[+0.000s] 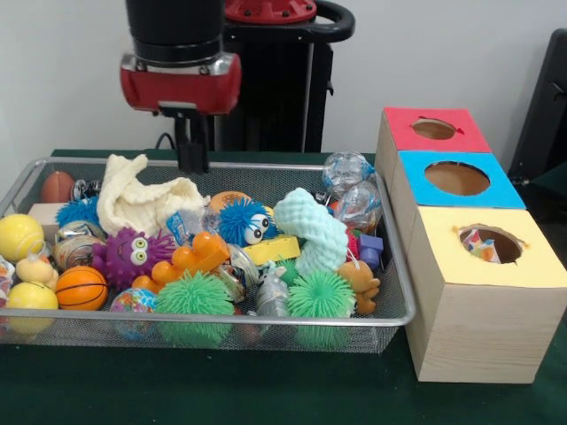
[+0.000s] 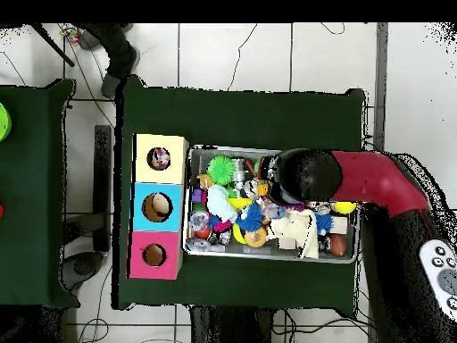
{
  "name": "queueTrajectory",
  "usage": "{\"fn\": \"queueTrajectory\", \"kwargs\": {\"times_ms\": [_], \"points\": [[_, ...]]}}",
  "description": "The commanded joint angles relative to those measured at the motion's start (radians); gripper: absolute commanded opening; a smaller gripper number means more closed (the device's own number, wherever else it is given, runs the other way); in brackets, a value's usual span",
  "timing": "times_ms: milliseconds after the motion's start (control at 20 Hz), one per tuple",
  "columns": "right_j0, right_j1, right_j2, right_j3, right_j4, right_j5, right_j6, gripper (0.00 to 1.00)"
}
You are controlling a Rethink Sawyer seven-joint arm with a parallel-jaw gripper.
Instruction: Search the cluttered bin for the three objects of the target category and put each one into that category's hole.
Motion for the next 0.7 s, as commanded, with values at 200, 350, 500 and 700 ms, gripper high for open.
{"fn": "queueTrajectory", "kwargs": {"times_ms": [200,350,500,700], "points": [[-0.145,-0.078,0.102,0.228,-0.079,-0.045,-0.341,0.0],[-0.194,-0.087,0.124,0.253,-0.102,-0.068,-0.351,0.0],[-0.23,-0.083,0.135,0.251,-0.121,-0.052,-0.348,0.0],[-0.269,-0.041,0.136,0.161,-0.145,0.014,-0.376,0.0]]}}
